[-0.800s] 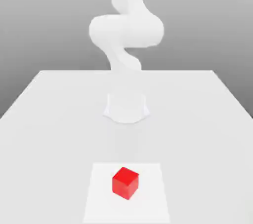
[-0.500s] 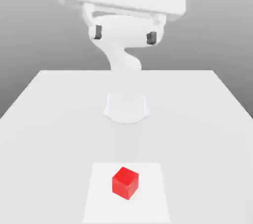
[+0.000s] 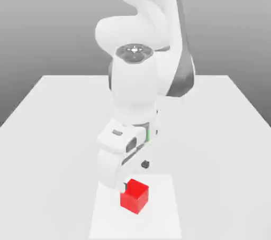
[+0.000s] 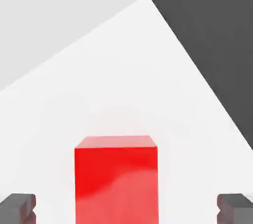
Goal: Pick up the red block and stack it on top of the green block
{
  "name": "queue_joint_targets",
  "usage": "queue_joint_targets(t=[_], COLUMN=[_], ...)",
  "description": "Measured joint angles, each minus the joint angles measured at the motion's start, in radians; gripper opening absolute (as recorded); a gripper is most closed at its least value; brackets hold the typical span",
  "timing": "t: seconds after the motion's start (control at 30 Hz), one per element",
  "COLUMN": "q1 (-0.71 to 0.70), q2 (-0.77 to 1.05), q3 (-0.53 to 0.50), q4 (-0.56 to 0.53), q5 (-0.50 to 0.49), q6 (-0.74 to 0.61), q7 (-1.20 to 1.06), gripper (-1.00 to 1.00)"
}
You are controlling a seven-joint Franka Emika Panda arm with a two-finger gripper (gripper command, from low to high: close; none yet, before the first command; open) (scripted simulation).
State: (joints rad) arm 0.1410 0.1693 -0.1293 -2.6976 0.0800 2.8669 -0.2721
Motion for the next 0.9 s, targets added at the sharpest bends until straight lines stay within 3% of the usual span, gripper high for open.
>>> queue_joint_targets(t=[0.07, 0.1, 0.33, 0.53, 0.9], q1=[-0.024, -0.034, -0.036, -0.016, 0.181], q2=[0.072, 0.098, 0.100, -0.087, 0.071], q3=[0.031, 0.043, 0.044, 0.009, 0.164], q4=[0.010, 0.014, 0.014, -0.010, 0.356], q5=[0.030, 0.039, 0.038, -0.050, -0.095], q6=[0.061, 0.083, 0.082, -0.079, -0.287], q7=[-0.025, -0.032, -0.032, 0.034, 0.113], gripper=[0.00, -1.00, -1.00, -1.00, -1.00])
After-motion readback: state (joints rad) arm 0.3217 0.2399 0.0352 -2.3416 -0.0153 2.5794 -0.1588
